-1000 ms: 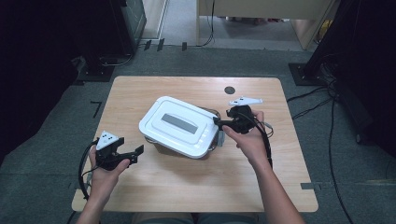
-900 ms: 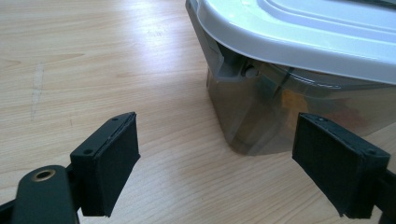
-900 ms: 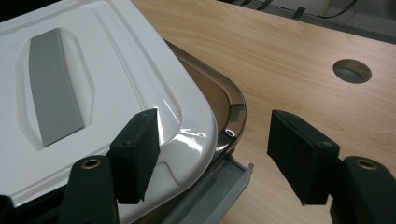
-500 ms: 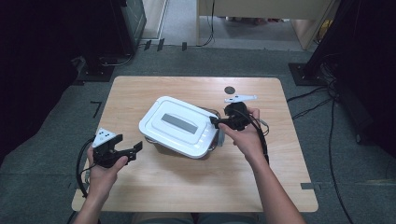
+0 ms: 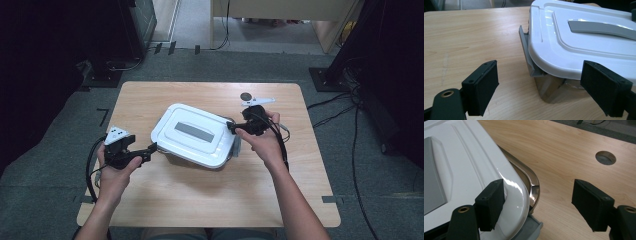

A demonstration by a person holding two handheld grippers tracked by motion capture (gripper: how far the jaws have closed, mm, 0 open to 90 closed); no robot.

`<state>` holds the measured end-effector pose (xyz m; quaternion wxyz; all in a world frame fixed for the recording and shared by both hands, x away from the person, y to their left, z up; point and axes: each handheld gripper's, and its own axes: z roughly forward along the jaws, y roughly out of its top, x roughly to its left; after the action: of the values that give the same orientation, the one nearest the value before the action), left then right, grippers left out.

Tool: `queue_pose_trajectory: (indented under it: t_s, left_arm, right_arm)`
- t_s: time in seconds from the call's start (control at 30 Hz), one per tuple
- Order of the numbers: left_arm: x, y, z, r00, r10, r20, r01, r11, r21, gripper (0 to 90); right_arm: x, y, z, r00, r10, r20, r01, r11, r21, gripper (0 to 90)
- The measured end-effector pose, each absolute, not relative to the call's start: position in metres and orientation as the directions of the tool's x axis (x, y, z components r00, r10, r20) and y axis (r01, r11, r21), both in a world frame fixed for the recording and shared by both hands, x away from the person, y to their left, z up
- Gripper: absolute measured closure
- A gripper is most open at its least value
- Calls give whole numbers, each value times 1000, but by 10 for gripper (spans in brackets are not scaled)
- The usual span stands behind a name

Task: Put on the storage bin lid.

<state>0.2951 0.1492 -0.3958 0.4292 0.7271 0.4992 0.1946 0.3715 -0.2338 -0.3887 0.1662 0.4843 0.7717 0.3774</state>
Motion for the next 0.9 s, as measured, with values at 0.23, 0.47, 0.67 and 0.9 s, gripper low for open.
queue_pose_trajectory:
  t_s: [0.23, 0.47, 0.67, 0.9]
  left_arm:
    - [306, 143, -396, 400, 903, -159, 586, -118, 802, 145]
    - [310, 142, -398, 407, 901, -149, 594, -138, 793, 145]
    - [298, 154, -406, 413, 894, -174, 586, -114, 802, 146]
    - [285, 168, -413, 402, 894, -199, 583, -83, 808, 146]
  right_arm:
    - [386, -230, -390, -518, 853, 69, 574, 286, 767, 290]
    - [393, -226, -392, -620, 783, 51, 520, 362, 774, 401]
    - [385, -224, -389, -638, 770, 13, 498, 399, 770, 399]
    - [377, -211, -376, -681, 729, 73, 454, 341, 823, 505]
